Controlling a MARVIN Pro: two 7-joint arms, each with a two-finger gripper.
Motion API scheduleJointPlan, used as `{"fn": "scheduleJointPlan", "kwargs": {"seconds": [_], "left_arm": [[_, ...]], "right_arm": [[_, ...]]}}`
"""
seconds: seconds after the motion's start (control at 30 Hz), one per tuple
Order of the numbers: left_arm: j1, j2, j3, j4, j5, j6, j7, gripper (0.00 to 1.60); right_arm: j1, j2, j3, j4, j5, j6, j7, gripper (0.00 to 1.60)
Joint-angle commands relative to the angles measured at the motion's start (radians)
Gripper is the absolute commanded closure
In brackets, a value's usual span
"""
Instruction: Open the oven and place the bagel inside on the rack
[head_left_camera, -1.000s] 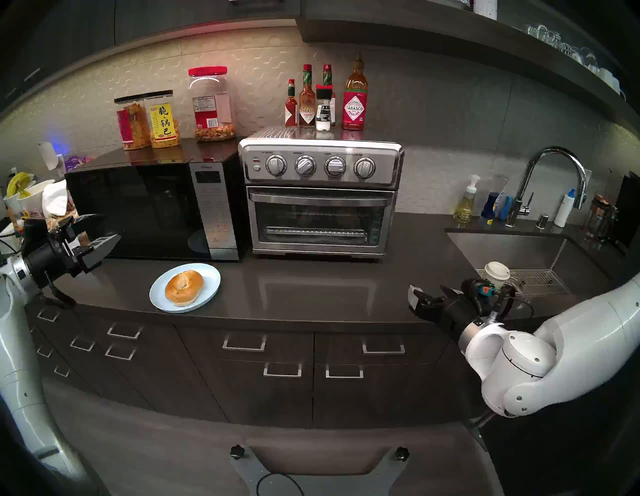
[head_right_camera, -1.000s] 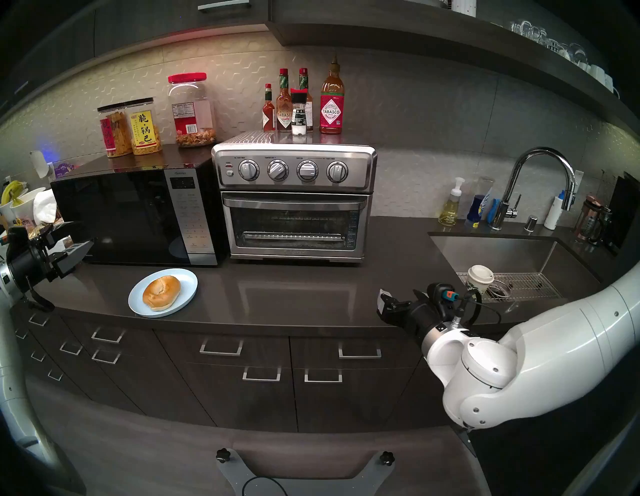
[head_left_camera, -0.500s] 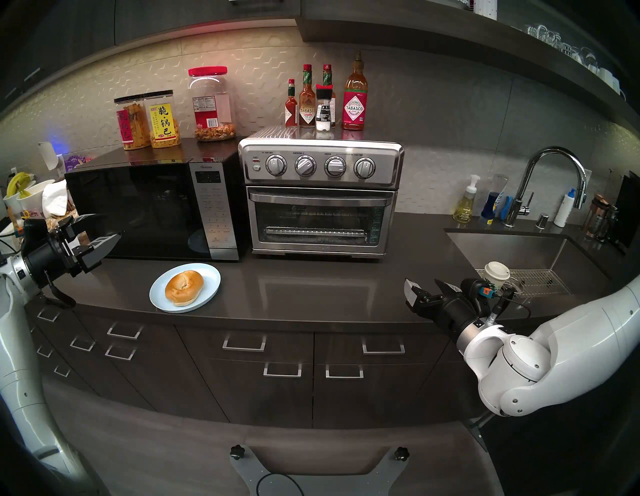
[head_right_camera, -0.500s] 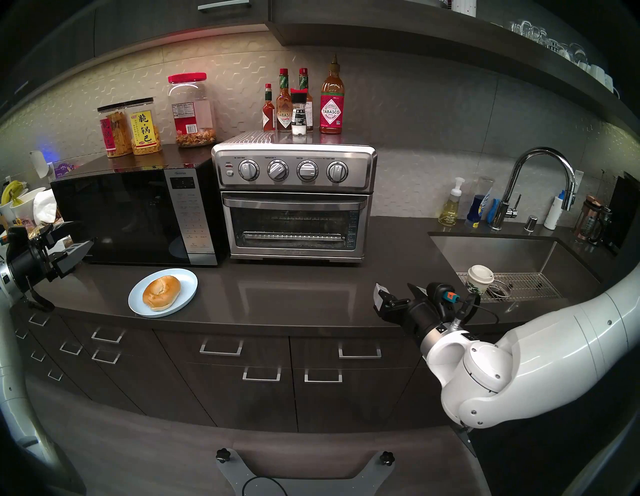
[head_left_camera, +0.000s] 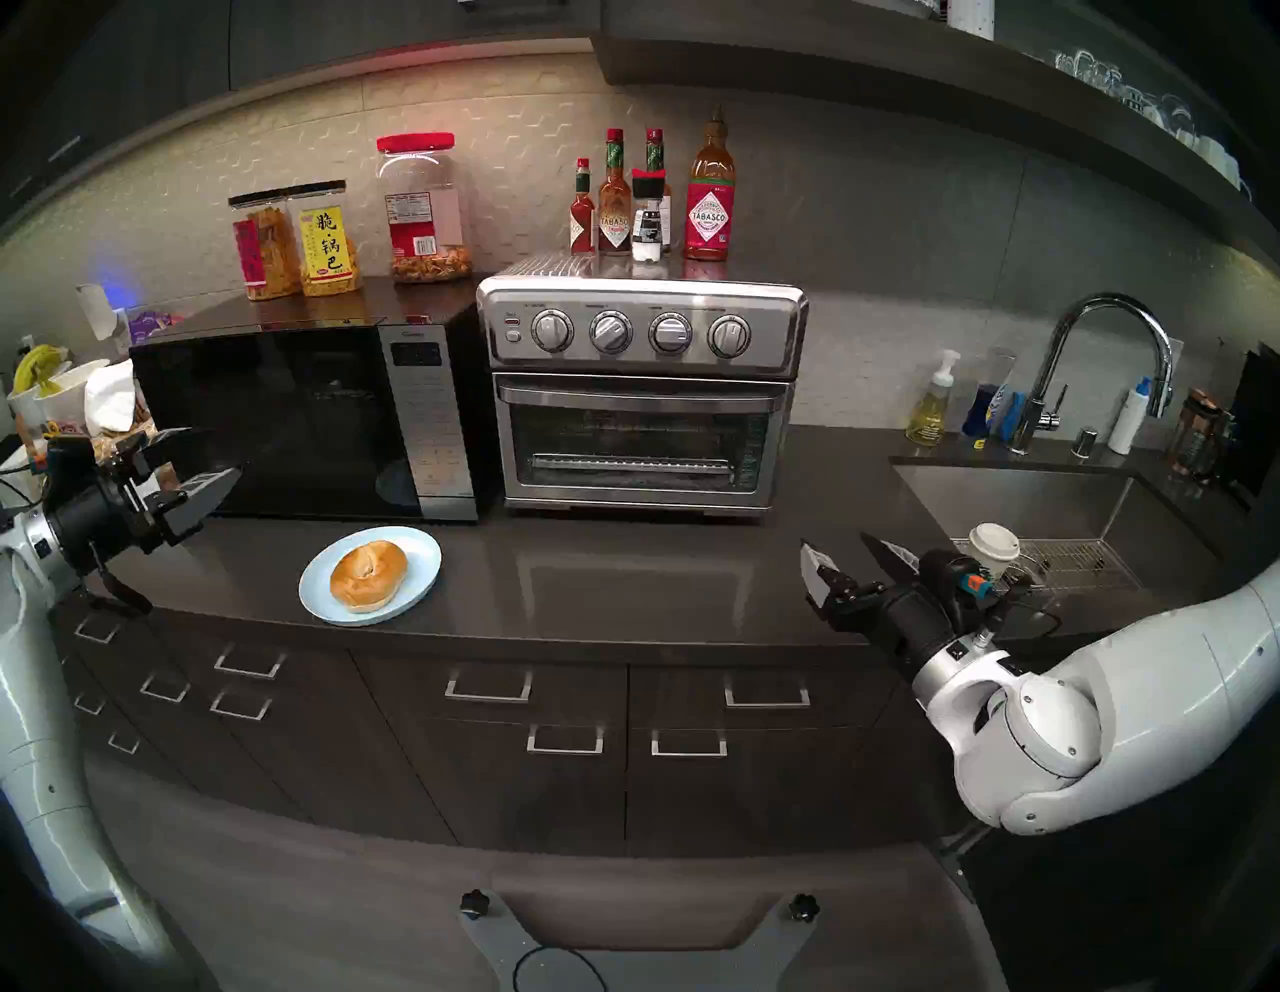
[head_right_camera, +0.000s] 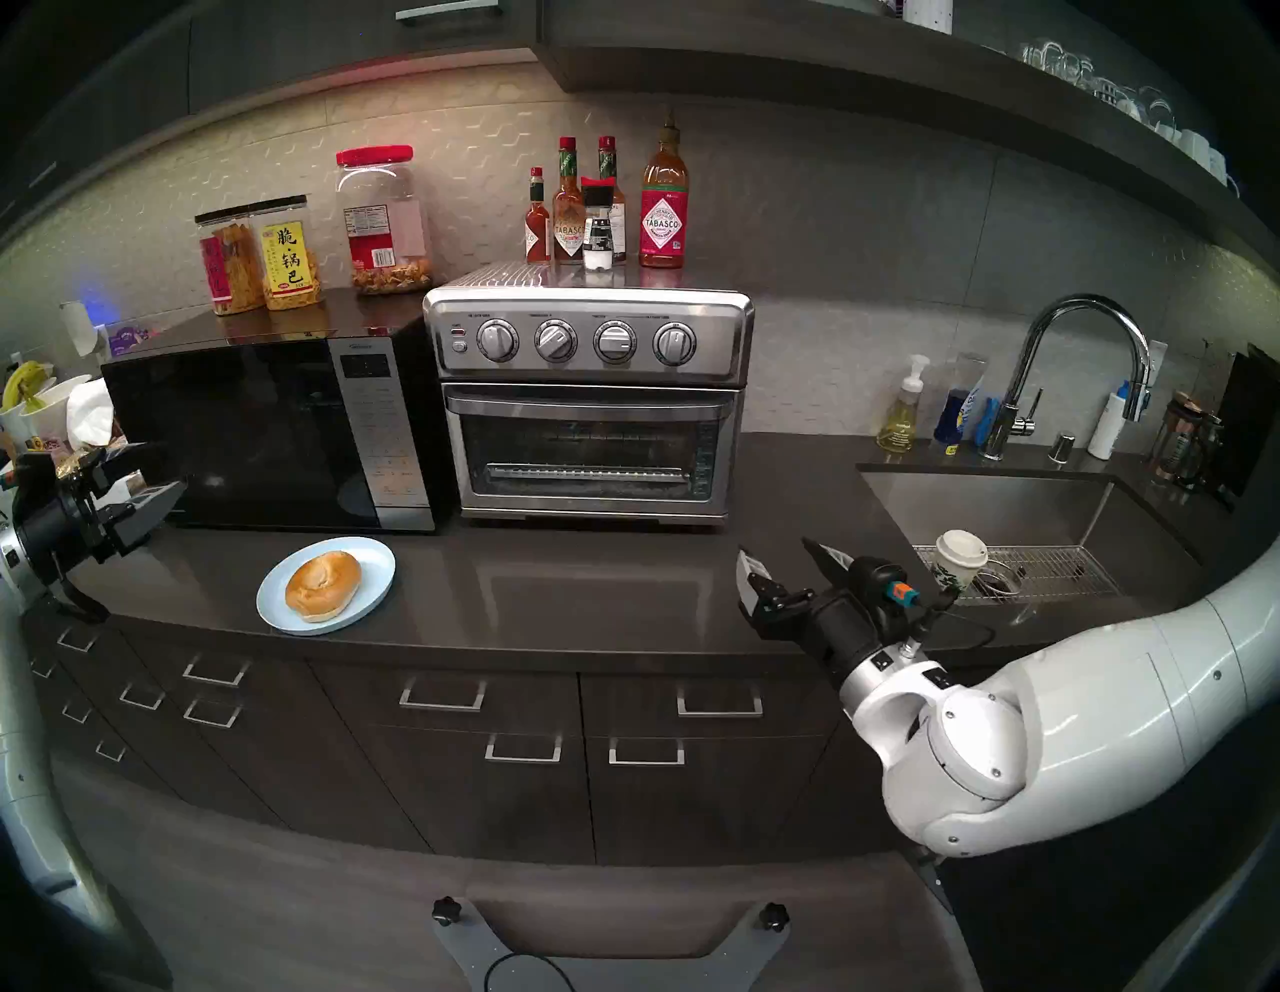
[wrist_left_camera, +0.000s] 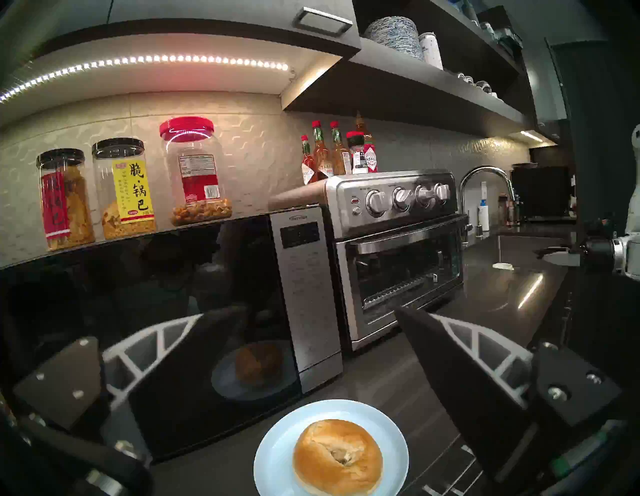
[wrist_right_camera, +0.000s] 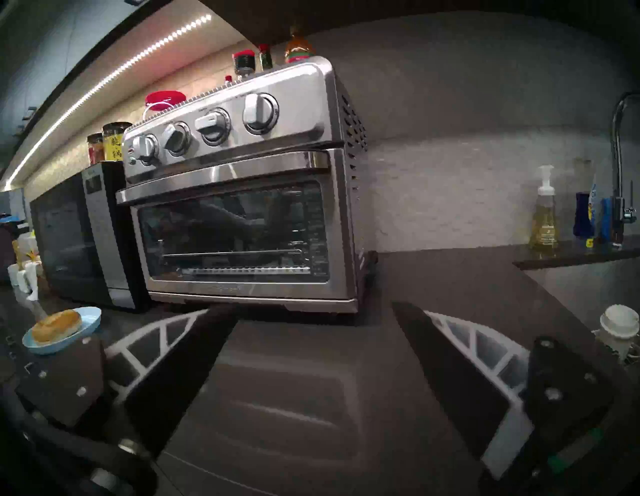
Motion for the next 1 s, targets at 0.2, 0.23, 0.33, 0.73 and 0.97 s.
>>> {"fn": "scheduleJointPlan", "kwargs": {"seconds": [0.2,0.23,0.33,0.73,0.97], "left_arm": [[-0.006,0.005,-0.005,-0.014,-0.003,0.002,0.0,0.0],[-0.006,0.005,-0.005,-0.014,-0.003,0.002,0.0,0.0],[-0.006,0.005,-0.004,-0.014,-0.003,0.002,-0.001,0.0],[-0.004,0.003,-0.002,-0.002,0.001,-0.002,-0.001,0.0],[-0.005,0.004,-0.002,-0.002,0.003,-0.003,-0.001,0.0]], "right_arm": [[0.048,-0.007,0.013,0.026,-0.125,0.057,0.012,0.0],[0.048,-0.007,0.013,0.026,-0.125,0.057,0.012,0.0],[0.08,-0.015,0.002,0.016,-0.108,0.11,0.02,0.0],[0.185,-0.01,0.181,0.03,-0.146,0.079,-0.015,0.0],[0.292,-0.007,0.319,0.069,-0.141,0.089,-0.021,0.0]]}}
